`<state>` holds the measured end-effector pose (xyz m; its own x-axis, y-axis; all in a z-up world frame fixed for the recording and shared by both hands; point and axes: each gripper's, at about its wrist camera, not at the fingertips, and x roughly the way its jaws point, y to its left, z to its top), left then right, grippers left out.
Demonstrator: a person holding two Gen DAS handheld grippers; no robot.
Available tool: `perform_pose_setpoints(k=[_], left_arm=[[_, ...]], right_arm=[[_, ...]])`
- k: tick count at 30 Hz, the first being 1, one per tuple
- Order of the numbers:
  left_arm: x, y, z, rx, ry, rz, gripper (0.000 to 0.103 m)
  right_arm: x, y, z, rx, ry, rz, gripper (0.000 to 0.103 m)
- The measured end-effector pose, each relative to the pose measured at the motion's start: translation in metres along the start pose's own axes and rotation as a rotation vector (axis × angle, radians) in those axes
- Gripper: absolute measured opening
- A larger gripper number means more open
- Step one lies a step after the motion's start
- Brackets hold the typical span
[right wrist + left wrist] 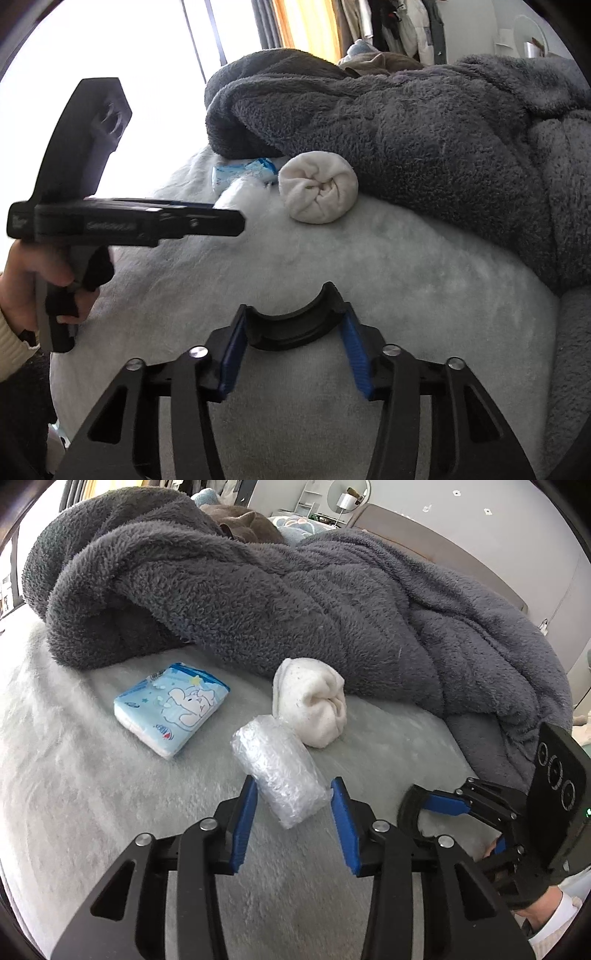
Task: Collect trash
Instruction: 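Grasp the second bubble-wrap roll with the left tool while the right tool grasps the black curved piece, then carry the bubble-wrap roll and black piece with both tools over the teal bin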
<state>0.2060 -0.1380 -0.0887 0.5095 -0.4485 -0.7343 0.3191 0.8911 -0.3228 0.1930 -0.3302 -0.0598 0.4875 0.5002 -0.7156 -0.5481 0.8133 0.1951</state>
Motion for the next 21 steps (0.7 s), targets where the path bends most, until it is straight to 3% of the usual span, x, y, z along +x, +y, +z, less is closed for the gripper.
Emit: perform_pose_setpoints(k=[11, 21], left_arm=[[-0.043, -0.004, -0.019, 0.051, -0.063, 0.053, 0.043], [-0.101, 0.026, -0.041, 0.037, -0.115, 0.133, 0.043]], right_arm=[[-0.023, 0.024, 0.009, 0.024, -0.077, -0.06, 0.046], [-0.035, 0.068, 0.029, 0.078, -0.131, -0.119, 0.046]])
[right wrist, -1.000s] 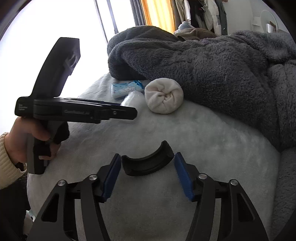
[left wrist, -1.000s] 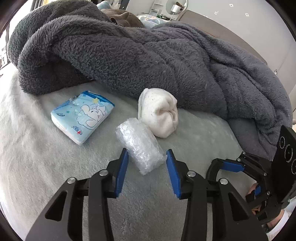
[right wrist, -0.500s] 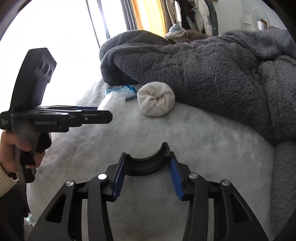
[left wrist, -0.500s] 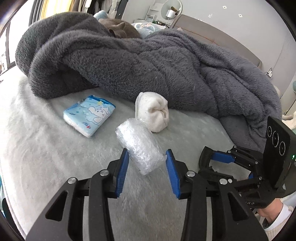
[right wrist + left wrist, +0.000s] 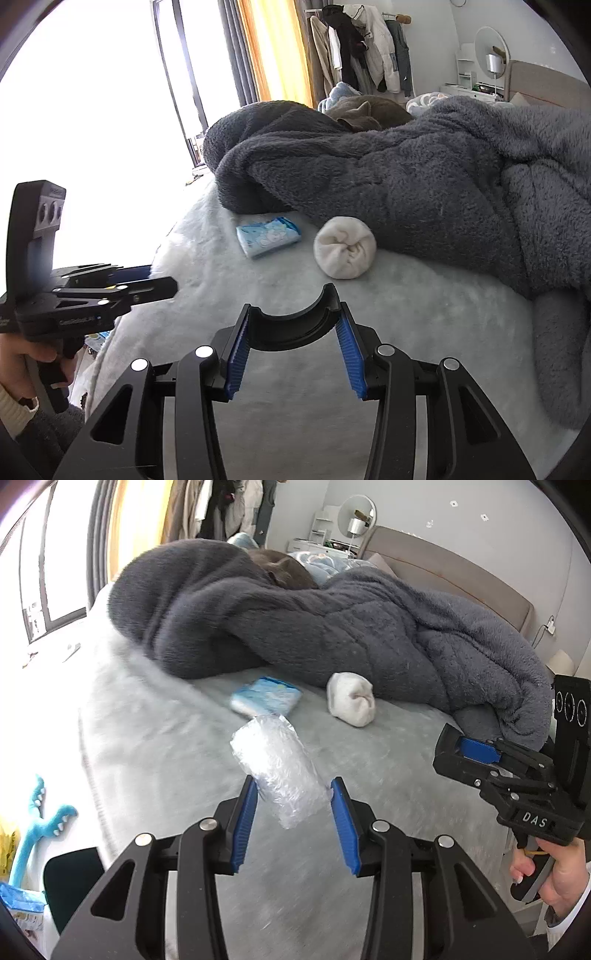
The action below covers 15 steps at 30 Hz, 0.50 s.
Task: Collect trash
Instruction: 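Carry the bubble-wrap roll and black piece with both tools over the teal bin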
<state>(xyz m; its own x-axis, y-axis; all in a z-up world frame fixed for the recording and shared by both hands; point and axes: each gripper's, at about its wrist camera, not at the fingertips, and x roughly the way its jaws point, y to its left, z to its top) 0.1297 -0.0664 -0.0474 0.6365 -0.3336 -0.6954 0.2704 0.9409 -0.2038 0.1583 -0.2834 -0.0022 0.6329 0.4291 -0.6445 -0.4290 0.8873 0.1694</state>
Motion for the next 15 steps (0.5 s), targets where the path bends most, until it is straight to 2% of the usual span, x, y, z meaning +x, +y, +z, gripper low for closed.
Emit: perform_pose_setpoints(k=[12, 15], left_arm=[[-0.045, 0.04, -0.019, -0.027, -0.022, 0.067, 0.043], [-0.051, 0.048, -0.022, -0.035, -0.022, 0.077, 0.043]], right_arm=[[0.012, 0.059, 0.004, -0.001, 0.009, -0.072, 0.046], [0.014, 0.068, 0.006, 0.014, 0.008, -0.066, 0.046]])
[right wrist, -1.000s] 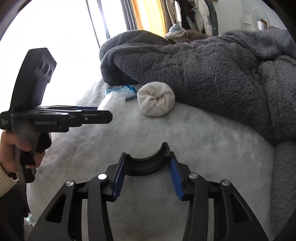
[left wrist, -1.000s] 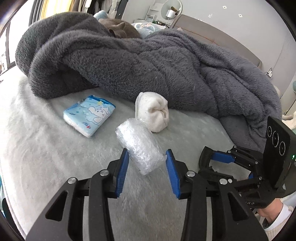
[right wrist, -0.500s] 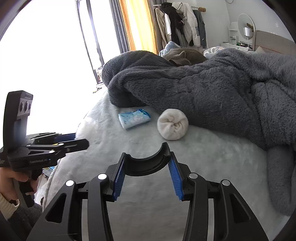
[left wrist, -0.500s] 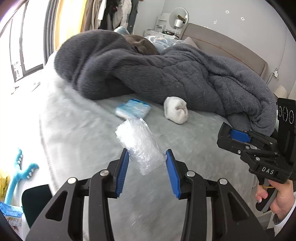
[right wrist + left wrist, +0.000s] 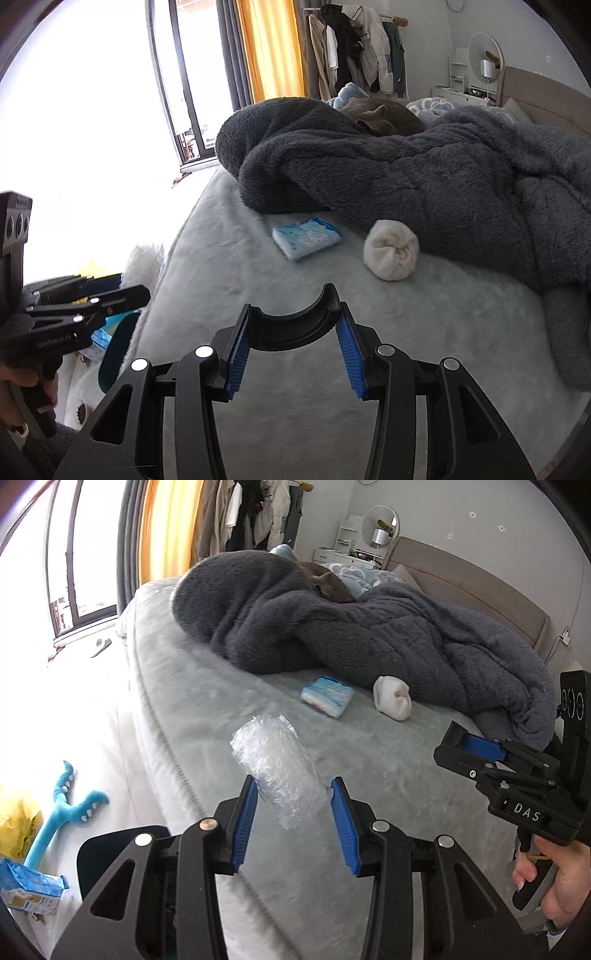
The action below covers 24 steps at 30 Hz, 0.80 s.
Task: Collect trash
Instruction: 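Carry the bubble-wrap roll and black piece with both tools over the teal bin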
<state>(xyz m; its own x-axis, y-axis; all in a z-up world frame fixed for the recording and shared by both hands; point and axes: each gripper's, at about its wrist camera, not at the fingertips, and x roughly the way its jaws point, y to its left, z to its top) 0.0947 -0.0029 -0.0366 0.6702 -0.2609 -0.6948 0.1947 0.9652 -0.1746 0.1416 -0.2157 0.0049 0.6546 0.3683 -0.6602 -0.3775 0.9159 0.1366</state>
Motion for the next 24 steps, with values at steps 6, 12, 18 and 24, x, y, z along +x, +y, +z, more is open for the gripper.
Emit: perform_pose_setpoints(k=[6, 12, 18, 24], left_arm=[[-0.007, 0.02, -0.003, -0.022, 0.001, 0.017, 0.043], [-0.007, 0.043, -0.011, -0.021, 0.028, 0.042, 0.043], [-0.007, 0.071, -0.023, -0.038, 0.097, 0.058, 0.043], [-0.008, 0.106, -0.038, -0.076, 0.162, 0.076, 0.043]], right_arm=[[0.0, 0.017, 0.004, -0.007, -0.015, 0.02, 0.046], [0.001, 0.04, 0.011, -0.02, -0.029, 0.068, 0.046], [0.009, 0.072, 0.02, -0.039, -0.03, 0.124, 0.046], [0.022, 0.105, 0.025, -0.059, -0.016, 0.171, 0.046]])
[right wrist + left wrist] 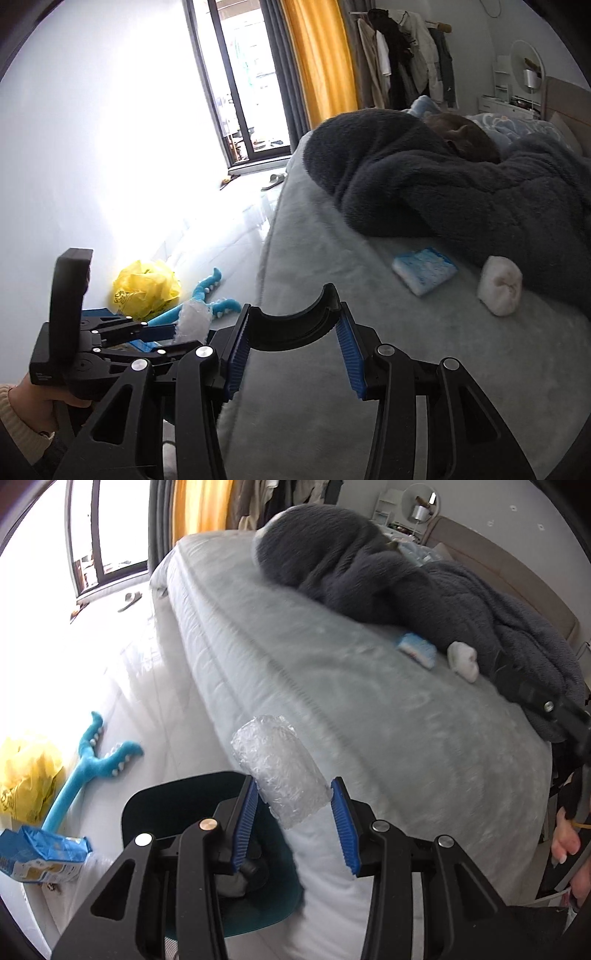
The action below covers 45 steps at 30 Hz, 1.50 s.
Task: Collect trash
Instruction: 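Carry the bubble-wrap roll and black piece with both tools over the teal bin, then open the left tool to drop the bubble wrap while the right tool holds the black piece over the bin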
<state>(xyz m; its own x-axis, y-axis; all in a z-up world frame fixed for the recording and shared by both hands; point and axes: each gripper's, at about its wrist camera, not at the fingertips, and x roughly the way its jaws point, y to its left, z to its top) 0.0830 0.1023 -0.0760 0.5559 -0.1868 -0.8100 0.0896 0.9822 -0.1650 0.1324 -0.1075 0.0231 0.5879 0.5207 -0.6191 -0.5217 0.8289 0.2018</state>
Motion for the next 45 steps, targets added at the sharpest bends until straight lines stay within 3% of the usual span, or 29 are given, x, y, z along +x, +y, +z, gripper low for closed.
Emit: perform_pose_setpoints(k=[12, 23, 27, 35, 45], left_arm=[[0.002, 0.067, -0.028, -0.061, 0.088, 0.056, 0.044], [0.018, 0.107, -0.061, -0.134, 0.276, 0.011, 0.046], [0.019, 0.115, -0.069, -0.141, 0.309, 0.021, 0.067], [0.003, 0.146, -0.071, -0.193, 0.259, 0.041, 0.076], [-0.039, 0.164, -0.059, -0.212, 0.082, 0.053, 0.077]], right_arm=[[0.036, 0.071, 0.003, -0.078, 0.043, 0.096, 0.046], [0.074, 0.118, -0.002, -0.119, 0.103, 0.155, 0.046], [0.083, 0.134, -0.003, -0.126, 0.121, 0.177, 0.046], [0.11, 0.155, -0.011, -0.144, 0.182, 0.191, 0.046], [0.151, 0.172, -0.034, -0.156, 0.304, 0.194, 0.046]])
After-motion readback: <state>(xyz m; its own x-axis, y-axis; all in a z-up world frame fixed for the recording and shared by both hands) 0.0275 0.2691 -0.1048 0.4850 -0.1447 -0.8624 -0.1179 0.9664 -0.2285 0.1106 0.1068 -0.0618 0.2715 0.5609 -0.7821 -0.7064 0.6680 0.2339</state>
